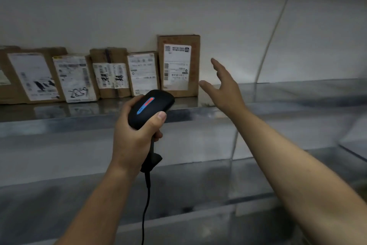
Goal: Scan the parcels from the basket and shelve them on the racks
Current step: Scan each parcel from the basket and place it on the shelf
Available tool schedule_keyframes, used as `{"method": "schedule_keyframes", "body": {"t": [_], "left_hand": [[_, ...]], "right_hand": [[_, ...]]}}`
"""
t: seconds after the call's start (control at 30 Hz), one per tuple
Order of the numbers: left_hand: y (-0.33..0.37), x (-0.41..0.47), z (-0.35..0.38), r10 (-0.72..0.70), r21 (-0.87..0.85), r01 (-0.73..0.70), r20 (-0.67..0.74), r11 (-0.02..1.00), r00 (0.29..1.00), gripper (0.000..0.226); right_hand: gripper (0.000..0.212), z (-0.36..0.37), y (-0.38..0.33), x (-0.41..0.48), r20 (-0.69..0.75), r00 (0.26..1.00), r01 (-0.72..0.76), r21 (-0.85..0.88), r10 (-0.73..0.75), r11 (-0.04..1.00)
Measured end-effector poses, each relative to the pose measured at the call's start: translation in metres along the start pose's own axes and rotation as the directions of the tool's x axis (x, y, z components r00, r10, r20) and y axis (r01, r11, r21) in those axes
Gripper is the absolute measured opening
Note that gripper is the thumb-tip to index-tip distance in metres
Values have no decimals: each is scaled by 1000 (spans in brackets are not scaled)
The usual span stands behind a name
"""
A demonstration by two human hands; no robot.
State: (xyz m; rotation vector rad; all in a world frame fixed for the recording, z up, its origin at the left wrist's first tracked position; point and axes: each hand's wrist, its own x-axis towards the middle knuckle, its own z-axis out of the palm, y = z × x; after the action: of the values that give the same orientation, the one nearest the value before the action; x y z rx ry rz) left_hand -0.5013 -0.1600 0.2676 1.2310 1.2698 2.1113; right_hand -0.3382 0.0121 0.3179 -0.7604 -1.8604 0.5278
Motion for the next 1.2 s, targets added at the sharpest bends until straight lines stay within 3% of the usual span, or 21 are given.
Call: {"method": "schedule_keyframes", "body": {"t": [0.33,0.5,0.67,0.83,1.0,1.2], "left_hand": [[-40,-32,71,-95,-28,106,270,994,958,70],[-60,-57,131,-137,5,149,420,989,897,69],[-82,-92,203,-180,17,204,540,979,822,61],[-108,-140,286,-248,66,269,636,961,731,64],[-133,-194,361,-282,156,248,717,956,637,67],[-158,-241,421,-357,250,258,737,933,574,63]], "right_hand": [[48,-75,56,-83,-204,979,-45,-275,-12,960],[50,-131,91,-135,-264,964,-111,-407,0,907],[56,-197,131,-195,-311,945,-246,-460,105,853],[57,-268,168,-258,-391,890,-412,-472,234,779],[58,-331,203,-319,-432,827,-541,-438,359,718],[51,-379,241,-392,-489,684,-719,-328,541,613]]}}
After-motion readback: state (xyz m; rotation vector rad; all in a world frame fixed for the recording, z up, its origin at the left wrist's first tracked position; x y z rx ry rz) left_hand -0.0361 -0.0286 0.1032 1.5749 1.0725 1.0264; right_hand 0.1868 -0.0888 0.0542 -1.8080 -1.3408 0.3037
